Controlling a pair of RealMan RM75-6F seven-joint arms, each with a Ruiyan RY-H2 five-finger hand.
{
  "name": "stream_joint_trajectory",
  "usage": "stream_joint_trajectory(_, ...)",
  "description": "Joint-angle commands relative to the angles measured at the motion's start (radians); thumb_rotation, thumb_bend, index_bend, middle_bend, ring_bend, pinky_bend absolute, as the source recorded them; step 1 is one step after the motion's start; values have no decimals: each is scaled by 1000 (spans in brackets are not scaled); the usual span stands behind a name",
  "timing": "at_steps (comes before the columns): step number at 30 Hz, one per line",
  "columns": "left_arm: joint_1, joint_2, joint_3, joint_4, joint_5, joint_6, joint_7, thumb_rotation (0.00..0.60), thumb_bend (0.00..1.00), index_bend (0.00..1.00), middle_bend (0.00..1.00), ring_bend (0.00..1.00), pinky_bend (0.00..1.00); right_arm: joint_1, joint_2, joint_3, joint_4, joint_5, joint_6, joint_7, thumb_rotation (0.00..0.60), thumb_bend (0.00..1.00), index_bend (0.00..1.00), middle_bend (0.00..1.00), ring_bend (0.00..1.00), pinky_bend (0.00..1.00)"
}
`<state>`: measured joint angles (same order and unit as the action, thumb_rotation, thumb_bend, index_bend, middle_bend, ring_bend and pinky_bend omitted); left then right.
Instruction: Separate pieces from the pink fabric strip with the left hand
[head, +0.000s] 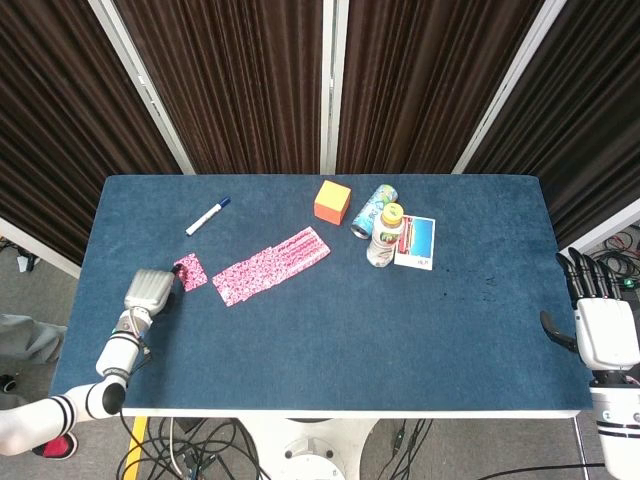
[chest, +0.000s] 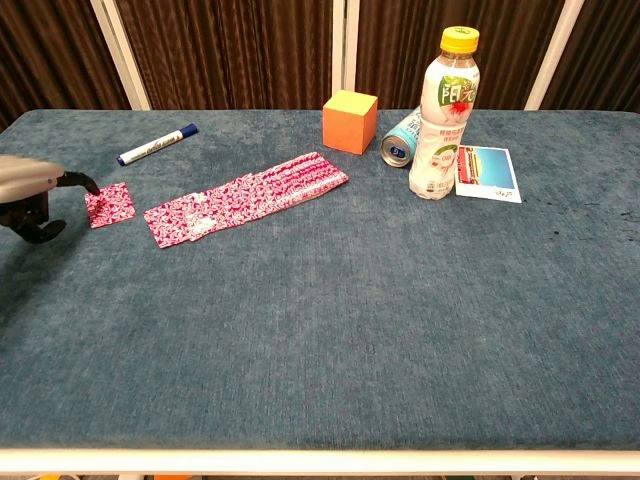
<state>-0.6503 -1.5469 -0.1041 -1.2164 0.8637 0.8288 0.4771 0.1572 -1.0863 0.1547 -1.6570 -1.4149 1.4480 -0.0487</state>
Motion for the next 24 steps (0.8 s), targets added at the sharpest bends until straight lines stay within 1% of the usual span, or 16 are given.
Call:
stream_joint_trajectory(1,6,13,-3,-49,38,35,-19,600,537,160,999,973,961,0,-1,-1,5,2,-2,5,600,246,0,0,0,0)
stream_joint_trajectory(5,9,26,10,-133,85,52,-29,600,537,159,999,973,962,1,-5,-2,14,6,-7,14,600,246,0,0,0,0)
stream_joint_trajectory(10,-1,16,26,-191,106,48,-18,600,555,159,999,973,961,-1,-6,-4,21,5,-6,28,600,243,0,0,0,0)
stream_joint_trajectory(18,-30,-37,25,-160,82,44,25,600,562,159,999,973,961,-15,3,-4,33,10,8,51,600,242,0,0,0,0)
stream_joint_trajectory(24,-41,-54,32,-135,26,35,65,600,564,159,999,973,961,-20,4,-5,52,13,7,75,600,242,0,0,0,0)
